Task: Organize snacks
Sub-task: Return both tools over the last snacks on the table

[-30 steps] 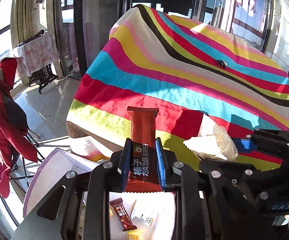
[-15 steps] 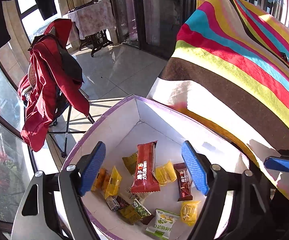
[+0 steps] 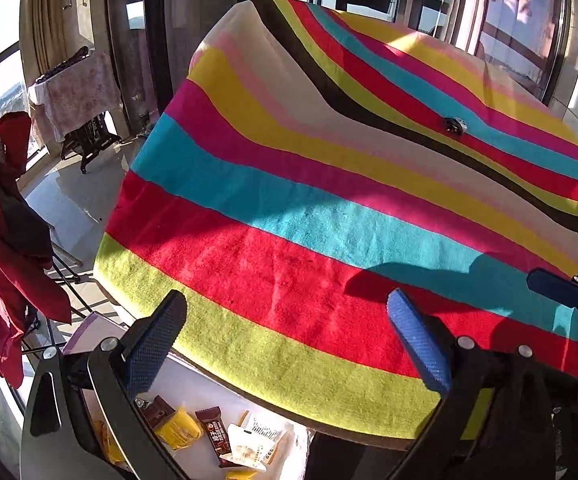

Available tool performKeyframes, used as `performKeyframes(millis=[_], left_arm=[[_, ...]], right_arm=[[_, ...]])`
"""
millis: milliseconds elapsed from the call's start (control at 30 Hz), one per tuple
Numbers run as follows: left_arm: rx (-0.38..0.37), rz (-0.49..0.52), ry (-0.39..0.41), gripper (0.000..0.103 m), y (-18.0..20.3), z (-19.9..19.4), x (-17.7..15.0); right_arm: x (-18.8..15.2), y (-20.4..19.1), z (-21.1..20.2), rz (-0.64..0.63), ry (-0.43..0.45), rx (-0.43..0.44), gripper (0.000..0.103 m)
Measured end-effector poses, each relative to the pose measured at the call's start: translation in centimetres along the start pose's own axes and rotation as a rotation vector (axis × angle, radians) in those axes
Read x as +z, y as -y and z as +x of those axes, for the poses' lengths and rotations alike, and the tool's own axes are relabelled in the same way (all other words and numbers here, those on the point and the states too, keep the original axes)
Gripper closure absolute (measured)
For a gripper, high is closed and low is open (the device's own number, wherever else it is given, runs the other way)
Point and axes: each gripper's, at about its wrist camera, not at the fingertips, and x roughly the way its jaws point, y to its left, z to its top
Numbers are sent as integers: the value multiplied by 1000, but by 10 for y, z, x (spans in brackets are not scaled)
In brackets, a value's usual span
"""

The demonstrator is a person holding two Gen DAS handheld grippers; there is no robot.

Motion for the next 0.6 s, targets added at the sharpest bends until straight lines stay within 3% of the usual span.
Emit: performKeyframes(millis=[67, 233, 333, 467, 533, 600], left_arm=[[-107, 52, -6, 2, 37, 20, 20], [-240, 124, -17, 2, 115, 79, 72], [-257, 112, 0, 2, 142, 115, 101], [-222, 95, 13, 3, 161, 154, 129], [-200, 76, -18, 3, 163, 170, 134], [-223, 51, -52, 3, 158, 178, 137]], right_arm=[[-1, 41, 1, 71, -5, -93, 20], [-2, 123, 2, 201, 2, -230, 20], [13, 164, 9, 263, 19, -271, 20], [37, 221, 29, 409, 43, -287, 21], [53, 245, 43, 463, 43, -284, 28], [71, 261, 57, 487, 37, -286, 32]])
